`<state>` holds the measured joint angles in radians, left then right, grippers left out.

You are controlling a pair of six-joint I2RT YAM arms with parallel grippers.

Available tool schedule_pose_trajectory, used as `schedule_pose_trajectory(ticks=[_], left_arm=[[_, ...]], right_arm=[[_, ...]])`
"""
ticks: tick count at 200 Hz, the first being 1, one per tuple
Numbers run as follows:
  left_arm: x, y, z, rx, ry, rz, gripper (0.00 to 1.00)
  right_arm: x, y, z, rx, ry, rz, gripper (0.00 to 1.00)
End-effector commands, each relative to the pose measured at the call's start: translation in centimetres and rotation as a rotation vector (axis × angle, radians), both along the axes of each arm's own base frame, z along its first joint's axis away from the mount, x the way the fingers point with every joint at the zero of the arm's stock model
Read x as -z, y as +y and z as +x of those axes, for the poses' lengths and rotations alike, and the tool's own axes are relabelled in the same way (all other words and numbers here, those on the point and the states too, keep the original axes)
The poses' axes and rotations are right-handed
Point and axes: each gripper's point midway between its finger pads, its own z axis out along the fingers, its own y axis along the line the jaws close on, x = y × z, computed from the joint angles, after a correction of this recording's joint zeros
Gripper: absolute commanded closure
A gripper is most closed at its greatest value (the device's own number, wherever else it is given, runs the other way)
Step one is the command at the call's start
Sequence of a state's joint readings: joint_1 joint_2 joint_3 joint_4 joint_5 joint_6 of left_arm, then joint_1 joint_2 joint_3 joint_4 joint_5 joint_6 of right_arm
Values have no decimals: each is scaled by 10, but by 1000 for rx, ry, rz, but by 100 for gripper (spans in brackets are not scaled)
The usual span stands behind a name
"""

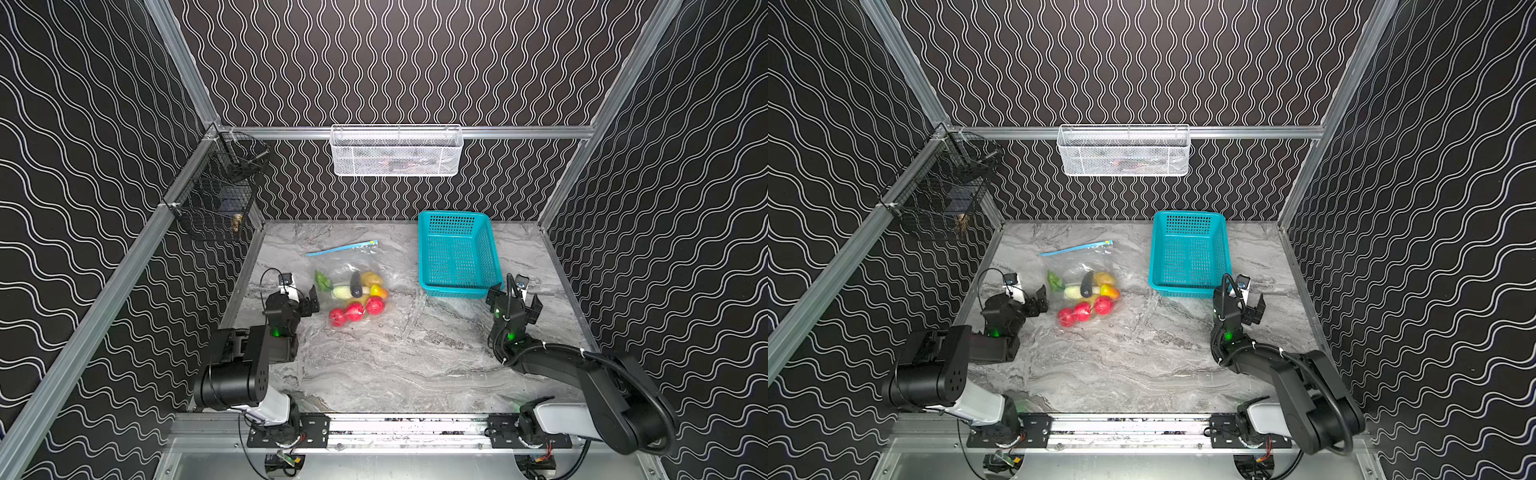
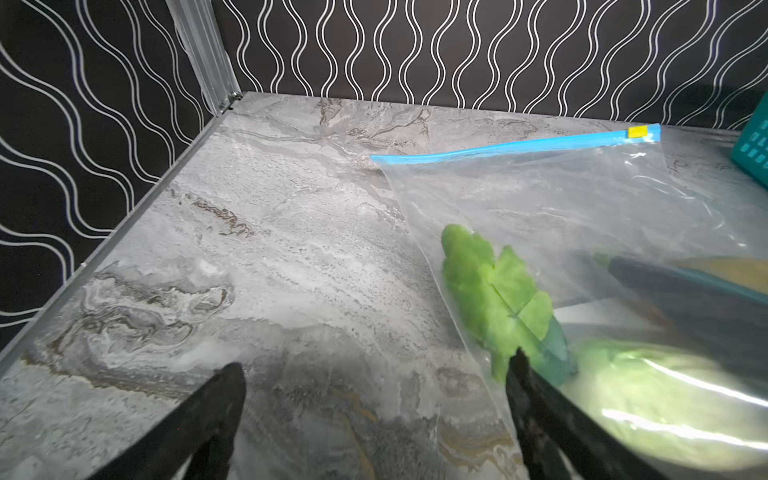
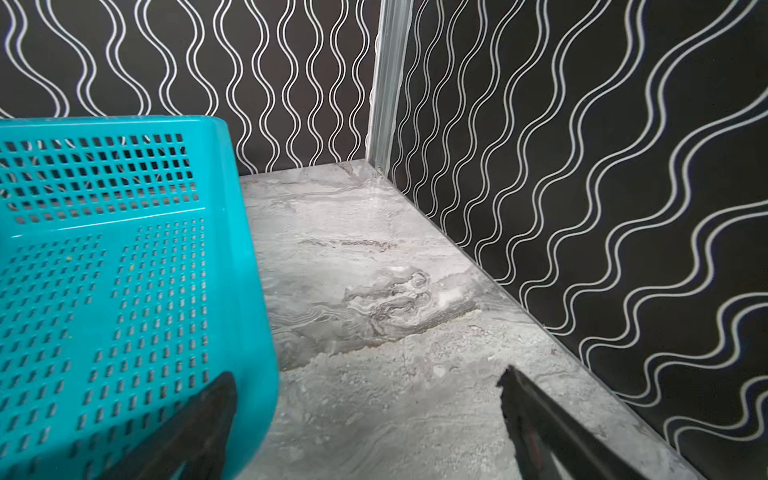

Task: Place the food in the zip-top bag and seal the zipper

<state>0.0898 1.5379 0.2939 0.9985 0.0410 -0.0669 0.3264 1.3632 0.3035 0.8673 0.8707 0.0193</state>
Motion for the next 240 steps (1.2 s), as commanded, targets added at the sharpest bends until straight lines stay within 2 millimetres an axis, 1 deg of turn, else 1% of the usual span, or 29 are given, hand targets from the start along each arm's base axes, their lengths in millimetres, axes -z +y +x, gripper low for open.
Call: schedule_pose_trajectory(ticks=[1, 9, 16, 21, 26, 32, 43, 55, 59, 71, 93, 114, 131, 148, 157, 158, 161, 165, 175, 179, 189, 207, 222, 240], left_arm=[[-15, -7, 2, 44, -81, 32, 1], [-12, -11, 0, 54, -87, 42, 1], [-6, -12, -1, 43, -86, 54, 1], [0, -10, 0, 28, -86, 55, 1], [-5, -10, 2, 24, -123, 57, 1], [-5, -13, 1, 42, -118, 60, 1], [2, -15, 3, 48, -58, 69, 1], [0, -14, 9, 40, -71, 70, 1], [2, -15, 9, 44, -59, 71, 1], [3, -16, 9, 41, -48, 71, 1], [3, -16, 9, 40, -48, 74, 1], [4, -15, 10, 37, -45, 77, 1], [4, -16, 11, 37, -40, 80, 1], [6, -21, 16, 59, -16, 88, 1], [8, -19, 18, 52, -5, 102, 1], [8, -19, 18, 51, -3, 103, 1], [8, -27, 19, 71, -4, 110, 1], [8, -29, 19, 74, -2, 111, 1], [8, -31, 19, 85, 3, 114, 1], [8, -31, 19, 89, 1, 116, 1], [9, -33, 20, 98, 7, 118, 1], [9, -34, 20, 100, 9, 122, 1], [9, -34, 20, 100, 8, 121, 1], [8, -34, 21, 100, 6, 122, 1]], right_arm=[[-25, -4, 2, 5, -135, -33, 1], [-23, -7, -1, 11, -149, -36, 1], [-20, -10, -4, 17, -165, -34, 1], [-25, -12, -7, 22, -191, -51, 1], [-28, -13, -10, 19, -211, -63, 1], [-29, -13, -13, 9, -236, -66, 1], [-34, -19, -19, 11, -292, -58, 1], [-29, -25, -22, 33, -307, -41, 0], [-30, -23, -20, 21, -304, -49, 0], [-24, -12, -12, -62, -263, -51, 0], [-20, -7, -3, -99, -229, -58, 1], [-15, -9, 3, -134, -204, -23, 0], [-8, -13, 8, -185, -183, 44, 0], [2, -19, 14, -243, -156, 125, 0], [15, -20, 17, -257, -115, 161, 0], [13, -21, 18, -257, -121, 161, 0], [13, -22, 20, -258, -131, 159, 1], [10, -22, 22, -264, -150, 146, 1], [11, -14, 26, -312, -131, 130, 1], [17, -9, 28, -342, -89, 144, 1], [24, 0, 36, -397, -25, 160, 1], [20, -2, 40, -441, -59, 180, 1], [23, -3, 40, -432, -34, 191, 1], [19, -4, 39, -432, -61, 171, 1]])
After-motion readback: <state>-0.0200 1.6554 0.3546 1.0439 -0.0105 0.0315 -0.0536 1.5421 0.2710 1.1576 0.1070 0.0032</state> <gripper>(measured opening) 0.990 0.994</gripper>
